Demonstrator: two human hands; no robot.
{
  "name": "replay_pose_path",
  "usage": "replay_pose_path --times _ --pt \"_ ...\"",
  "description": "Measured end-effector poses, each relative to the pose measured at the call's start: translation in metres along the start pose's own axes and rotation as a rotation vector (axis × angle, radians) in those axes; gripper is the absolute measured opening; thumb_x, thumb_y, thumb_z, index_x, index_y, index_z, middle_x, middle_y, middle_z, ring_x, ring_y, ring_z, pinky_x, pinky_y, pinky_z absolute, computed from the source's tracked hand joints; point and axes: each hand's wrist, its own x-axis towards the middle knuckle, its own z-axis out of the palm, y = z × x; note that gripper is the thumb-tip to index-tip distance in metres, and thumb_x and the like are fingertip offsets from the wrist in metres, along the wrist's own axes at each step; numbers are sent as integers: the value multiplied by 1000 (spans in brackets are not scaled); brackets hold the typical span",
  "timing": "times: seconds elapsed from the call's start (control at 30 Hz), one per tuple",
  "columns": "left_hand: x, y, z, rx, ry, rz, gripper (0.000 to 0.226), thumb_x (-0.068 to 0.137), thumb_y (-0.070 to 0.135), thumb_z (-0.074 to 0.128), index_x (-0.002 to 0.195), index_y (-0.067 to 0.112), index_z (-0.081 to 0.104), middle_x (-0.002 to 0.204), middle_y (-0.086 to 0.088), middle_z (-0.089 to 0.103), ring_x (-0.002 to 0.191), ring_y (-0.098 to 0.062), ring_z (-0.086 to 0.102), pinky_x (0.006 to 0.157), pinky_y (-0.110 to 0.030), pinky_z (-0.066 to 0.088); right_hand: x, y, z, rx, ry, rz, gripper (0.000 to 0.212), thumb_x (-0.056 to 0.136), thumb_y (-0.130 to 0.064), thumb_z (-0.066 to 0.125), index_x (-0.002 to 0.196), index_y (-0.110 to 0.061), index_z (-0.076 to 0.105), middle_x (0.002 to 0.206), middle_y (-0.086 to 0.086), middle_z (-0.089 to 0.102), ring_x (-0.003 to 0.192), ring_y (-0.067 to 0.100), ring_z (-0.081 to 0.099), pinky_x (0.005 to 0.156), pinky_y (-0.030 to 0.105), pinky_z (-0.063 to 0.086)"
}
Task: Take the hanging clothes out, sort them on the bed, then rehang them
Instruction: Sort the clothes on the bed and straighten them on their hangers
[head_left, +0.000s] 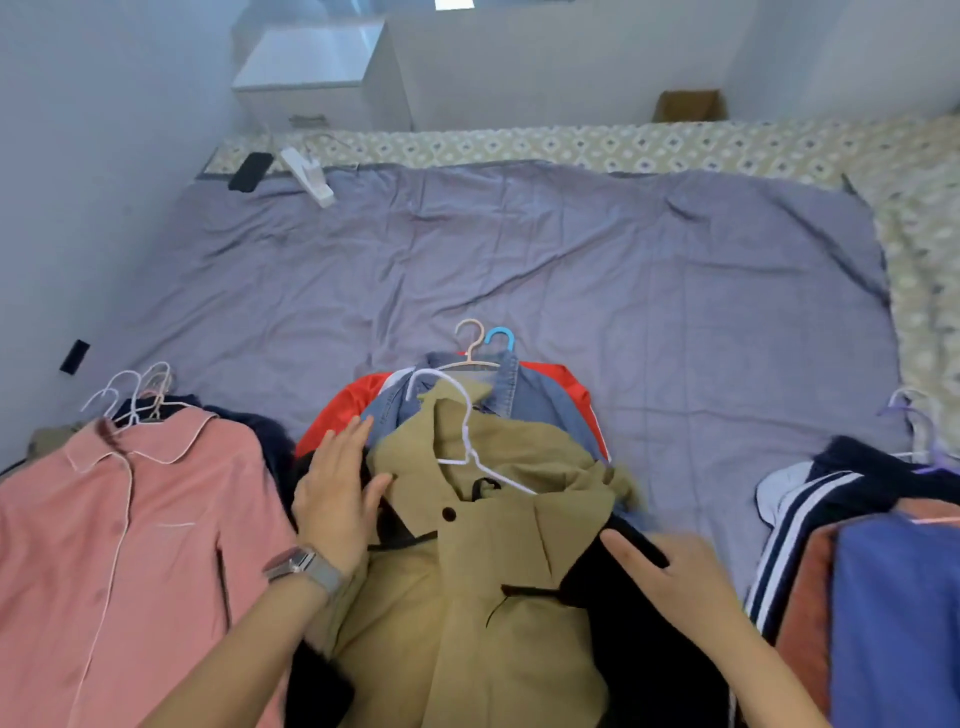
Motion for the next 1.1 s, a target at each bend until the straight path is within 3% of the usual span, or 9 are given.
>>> replay_pose_path --times 0.07,0.13,0.33,0.43,0.5,0.63,0.8,0.97,1.1 --pt "4 23 -6 96 -208 43 42 88 49 42 128 38 46 128 19 48 132 -10 36 101 -38 19 -13 -3 -13 -38 -26 20 56 84 -48 63 50 -17 31 42 -6 29 42 7 30 44 22 22" --pt "1 44 -12 189 -384 136 48 74 63 11 89 43 52 95 15 61 109 -11 56 91 -33 22 -26 -11 -20 -62 -14 41 57 82 -52 64 50 -17 33 43 -6 32 43 6 31 45 21 22" --pt "-53 49 -49 6 -286 323 39 78 59 15 65 31 39 53 11 41 68 -22 59 65 -31 28 -81 -34 -38 -149 69 -7 63 69 -70 59 49 -15 35 45 -4 33 44 8 30 49 28 25" --pt "-99 46 -78 -119 -223 321 42 81 58 23 64 23 39 54 6 45 59 -19 51 59 -38 38 -123 -53 -39 -236 167 -75 60 62 -76 56 56 -18 41 48 -3 40 48 11 34 50 29 29" --pt "-128 48 -98 -182 -176 328 37 82 57 25 61 27 33 53 7 43 58 -18 48 58 -40 39 -153 -70 -37 -251 241 -140 41 60 -74 60 75 -36 52 54 -10 47 55 8 43 57 29 37" --pt "-186 61 -143 -208 -136 392 33 81 56 24 60 31 32 53 7 43 61 -19 50 58 -36 36 -221 -104 -32 -406 245 -341 67 60 -78 58 120 -51 47 94 -26 59 90 -2 54 77 20 41" --pt "-257 64 -213 -269 -65 434 30 83 52 26 59 35 30 52 11 40 59 -13 45 59 -31 28 -313 -150 -18 -500 559 -555 49 67 -75 51 100 -41 63 92 -19 68 85 4 62 66 20 44" --pt "-305 67 -292 -338 -4 487 25 89 37 39 64 35 41 59 11 47 65 -11 47 63 -32 35 -397 -201 -12 -550 879 -658 42 70 -68 52 80 -31 70 65 -7 69 63 21 68 50 27 44" --pt "-338 75 -346 -331 48 560 28 90 38 41 77 19 57 72 4 62 76 -18 58 71 -37 46 -454 -223 -14 -450 961 -639 43 69 -67 55 84 -30 71 72 -7 71 70 22 69 58 33 51"
